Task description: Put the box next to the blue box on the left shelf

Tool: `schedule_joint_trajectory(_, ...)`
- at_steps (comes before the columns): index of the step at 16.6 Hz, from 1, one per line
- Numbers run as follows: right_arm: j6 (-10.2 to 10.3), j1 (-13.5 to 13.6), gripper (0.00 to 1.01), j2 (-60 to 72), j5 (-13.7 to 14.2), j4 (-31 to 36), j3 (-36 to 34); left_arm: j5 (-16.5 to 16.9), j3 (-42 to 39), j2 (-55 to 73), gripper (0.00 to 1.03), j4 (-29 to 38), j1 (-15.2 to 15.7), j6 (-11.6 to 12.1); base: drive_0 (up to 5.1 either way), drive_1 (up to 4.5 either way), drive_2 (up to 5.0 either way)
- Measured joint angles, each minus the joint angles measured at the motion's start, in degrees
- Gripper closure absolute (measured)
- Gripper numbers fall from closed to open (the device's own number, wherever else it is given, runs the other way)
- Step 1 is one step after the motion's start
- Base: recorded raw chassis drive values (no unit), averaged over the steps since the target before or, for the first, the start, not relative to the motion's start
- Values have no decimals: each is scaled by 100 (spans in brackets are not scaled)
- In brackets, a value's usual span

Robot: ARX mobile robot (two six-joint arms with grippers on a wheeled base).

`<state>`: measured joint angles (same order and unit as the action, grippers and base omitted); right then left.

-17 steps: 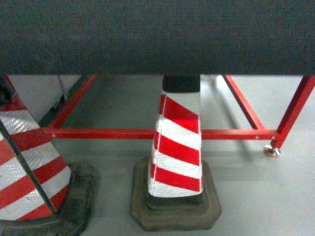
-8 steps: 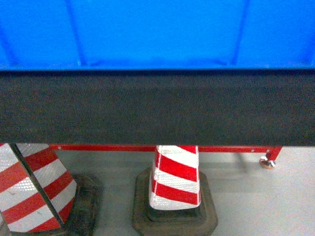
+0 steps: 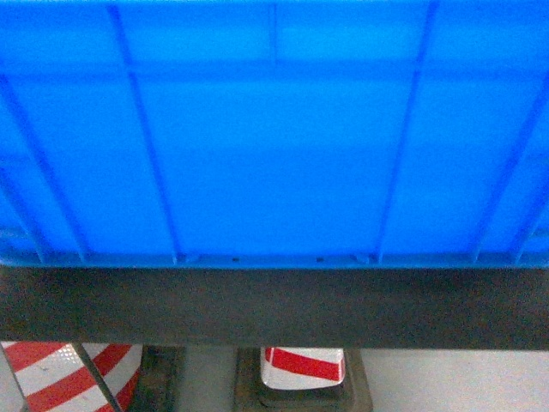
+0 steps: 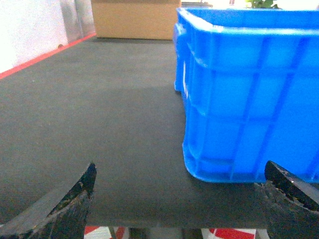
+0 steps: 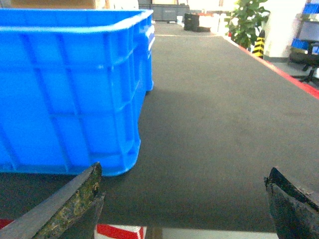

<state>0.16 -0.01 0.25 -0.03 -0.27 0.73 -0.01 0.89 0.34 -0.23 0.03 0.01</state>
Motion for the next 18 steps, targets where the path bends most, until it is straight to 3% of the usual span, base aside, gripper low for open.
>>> schedule_joint_trajectory(18, -2, 0, 3, 0, 2, -2, 0, -2, 0, 0, 5, -2, 0, 0, 0, 0, 0)
